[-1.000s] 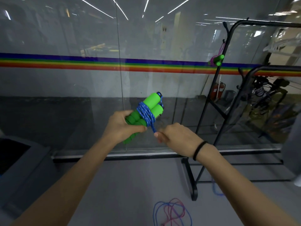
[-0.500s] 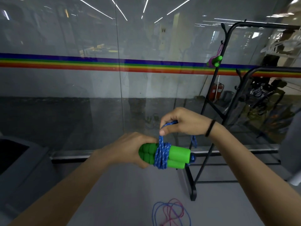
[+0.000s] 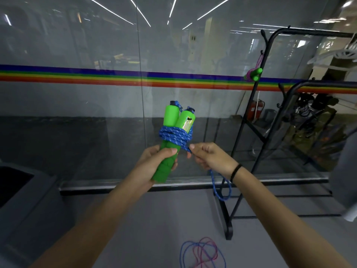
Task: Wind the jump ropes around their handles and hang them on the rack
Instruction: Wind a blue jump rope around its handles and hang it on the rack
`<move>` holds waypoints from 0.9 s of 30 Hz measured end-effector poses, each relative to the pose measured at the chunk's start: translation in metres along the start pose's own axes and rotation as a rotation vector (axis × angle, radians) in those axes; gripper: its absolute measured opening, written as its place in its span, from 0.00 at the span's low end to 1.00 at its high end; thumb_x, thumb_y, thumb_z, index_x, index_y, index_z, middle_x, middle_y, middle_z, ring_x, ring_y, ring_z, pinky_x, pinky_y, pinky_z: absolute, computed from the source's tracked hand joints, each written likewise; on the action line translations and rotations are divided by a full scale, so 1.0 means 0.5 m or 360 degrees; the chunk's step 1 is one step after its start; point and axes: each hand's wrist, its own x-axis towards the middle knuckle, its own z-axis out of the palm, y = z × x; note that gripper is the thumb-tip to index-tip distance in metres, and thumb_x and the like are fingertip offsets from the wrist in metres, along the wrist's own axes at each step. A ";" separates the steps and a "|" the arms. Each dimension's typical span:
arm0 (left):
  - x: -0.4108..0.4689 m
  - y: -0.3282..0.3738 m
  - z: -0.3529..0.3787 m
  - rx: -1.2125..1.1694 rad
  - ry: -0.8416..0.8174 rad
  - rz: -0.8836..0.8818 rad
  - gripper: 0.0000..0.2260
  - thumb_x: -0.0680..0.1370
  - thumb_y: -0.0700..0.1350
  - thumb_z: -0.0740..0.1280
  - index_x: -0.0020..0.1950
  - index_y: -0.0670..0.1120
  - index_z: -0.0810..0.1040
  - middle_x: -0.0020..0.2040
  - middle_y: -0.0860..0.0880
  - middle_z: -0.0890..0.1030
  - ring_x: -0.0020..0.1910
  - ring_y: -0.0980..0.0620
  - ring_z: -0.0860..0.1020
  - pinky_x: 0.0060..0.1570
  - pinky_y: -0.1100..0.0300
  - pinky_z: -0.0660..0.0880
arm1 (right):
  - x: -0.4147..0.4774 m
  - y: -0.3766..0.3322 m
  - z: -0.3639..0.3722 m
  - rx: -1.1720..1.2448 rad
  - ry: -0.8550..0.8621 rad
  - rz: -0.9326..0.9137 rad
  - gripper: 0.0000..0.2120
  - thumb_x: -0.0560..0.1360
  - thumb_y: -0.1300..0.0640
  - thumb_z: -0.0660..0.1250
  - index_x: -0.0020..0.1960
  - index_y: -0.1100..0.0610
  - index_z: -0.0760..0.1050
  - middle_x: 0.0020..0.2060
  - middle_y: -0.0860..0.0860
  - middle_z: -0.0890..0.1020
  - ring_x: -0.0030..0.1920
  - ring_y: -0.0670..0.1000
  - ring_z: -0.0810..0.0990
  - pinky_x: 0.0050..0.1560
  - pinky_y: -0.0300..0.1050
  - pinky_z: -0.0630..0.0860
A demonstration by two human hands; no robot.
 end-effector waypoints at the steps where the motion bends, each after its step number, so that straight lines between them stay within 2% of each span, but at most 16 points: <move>1: 0.002 0.001 0.000 0.0050 0.0062 -0.0052 0.07 0.65 0.40 0.74 0.37 0.40 0.78 0.31 0.46 0.76 0.30 0.52 0.75 0.37 0.60 0.78 | -0.003 -0.005 0.001 -0.0164 0.0028 -0.0025 0.15 0.79 0.53 0.56 0.37 0.53 0.74 0.23 0.47 0.62 0.21 0.41 0.58 0.23 0.32 0.58; 5: 0.015 -0.002 -0.010 0.0472 0.0317 -0.0146 0.07 0.68 0.41 0.74 0.31 0.44 0.79 0.25 0.51 0.75 0.26 0.53 0.73 0.34 0.61 0.73 | -0.022 -0.023 -0.008 -0.0983 0.0091 -0.0136 0.13 0.78 0.51 0.59 0.36 0.49 0.75 0.23 0.45 0.67 0.24 0.40 0.69 0.31 0.34 0.63; 7: 0.023 -0.005 -0.022 0.0732 0.0375 -0.0110 0.07 0.69 0.42 0.74 0.32 0.44 0.79 0.23 0.53 0.76 0.24 0.55 0.73 0.28 0.66 0.70 | -0.038 -0.038 -0.009 -0.1198 0.0024 -0.0095 0.13 0.78 0.50 0.58 0.37 0.48 0.75 0.25 0.46 0.70 0.30 0.42 0.72 0.38 0.42 0.70; 9: 0.029 -0.007 -0.030 0.1028 0.0363 -0.0030 0.06 0.67 0.43 0.75 0.36 0.43 0.80 0.26 0.52 0.79 0.26 0.55 0.76 0.28 0.65 0.71 | -0.053 -0.053 -0.004 -0.1416 -0.0080 -0.0040 0.13 0.78 0.47 0.57 0.40 0.49 0.77 0.33 0.50 0.77 0.41 0.52 0.77 0.46 0.47 0.73; 11: 0.034 -0.012 -0.035 0.1409 0.0351 0.0090 0.11 0.64 0.47 0.76 0.38 0.42 0.80 0.30 0.50 0.79 0.29 0.54 0.76 0.31 0.62 0.71 | -0.066 -0.077 0.005 -0.1623 -0.0182 -0.0037 0.15 0.78 0.46 0.56 0.45 0.53 0.77 0.44 0.56 0.80 0.49 0.57 0.78 0.45 0.47 0.70; 14: 0.035 -0.017 -0.036 0.1907 0.0214 0.0174 0.16 0.58 0.54 0.71 0.39 0.45 0.77 0.34 0.48 0.80 0.36 0.49 0.79 0.35 0.57 0.73 | -0.078 -0.111 0.013 -0.1827 -0.0246 -0.0171 0.13 0.77 0.46 0.57 0.52 0.52 0.76 0.50 0.56 0.80 0.53 0.57 0.77 0.42 0.44 0.65; 16: 0.029 -0.019 -0.028 0.2116 0.0056 0.0199 0.15 0.58 0.53 0.71 0.38 0.48 0.74 0.35 0.49 0.79 0.39 0.46 0.80 0.34 0.58 0.72 | -0.076 -0.128 0.013 -0.1909 -0.0291 -0.0249 0.13 0.76 0.45 0.59 0.54 0.50 0.77 0.49 0.54 0.81 0.51 0.55 0.78 0.43 0.43 0.68; 19: 0.017 -0.019 -0.004 0.2376 -0.0290 0.0270 0.13 0.62 0.48 0.74 0.42 0.49 0.74 0.39 0.48 0.80 0.42 0.46 0.80 0.34 0.61 0.69 | -0.053 -0.139 -0.006 -0.1819 -0.0396 -0.0314 0.12 0.74 0.45 0.64 0.50 0.50 0.80 0.45 0.50 0.83 0.44 0.48 0.78 0.45 0.45 0.74; 21: 0.011 -0.018 0.011 0.2481 -0.0622 0.0296 0.13 0.63 0.47 0.73 0.43 0.51 0.74 0.41 0.49 0.80 0.41 0.49 0.79 0.36 0.60 0.71 | -0.032 -0.137 -0.028 -0.1550 -0.0454 -0.0342 0.09 0.72 0.48 0.68 0.46 0.52 0.81 0.39 0.48 0.83 0.37 0.41 0.76 0.44 0.40 0.73; 24: 0.006 -0.015 0.012 0.2182 -0.1029 0.0374 0.15 0.61 0.44 0.73 0.39 0.54 0.69 0.39 0.51 0.76 0.40 0.52 0.76 0.40 0.54 0.75 | -0.013 -0.117 -0.046 -0.0956 -0.0584 -0.0242 0.03 0.71 0.55 0.69 0.41 0.53 0.81 0.31 0.52 0.79 0.28 0.41 0.73 0.34 0.32 0.69; 25: 0.005 -0.012 0.009 0.2084 -0.1070 0.0420 0.17 0.60 0.43 0.73 0.39 0.57 0.68 0.40 0.53 0.75 0.41 0.55 0.74 0.41 0.57 0.73 | -0.012 -0.107 -0.050 -0.0752 -0.0585 -0.0183 0.03 0.72 0.58 0.68 0.40 0.54 0.80 0.29 0.53 0.76 0.27 0.42 0.71 0.31 0.32 0.69; 27: 0.001 -0.007 0.002 0.1726 -0.1027 0.0368 0.20 0.60 0.42 0.72 0.45 0.60 0.71 0.42 0.55 0.75 0.41 0.61 0.72 0.42 0.62 0.70 | -0.010 -0.083 -0.060 -0.0437 -0.0495 -0.0119 0.06 0.73 0.62 0.66 0.40 0.55 0.78 0.26 0.49 0.76 0.26 0.42 0.72 0.30 0.32 0.71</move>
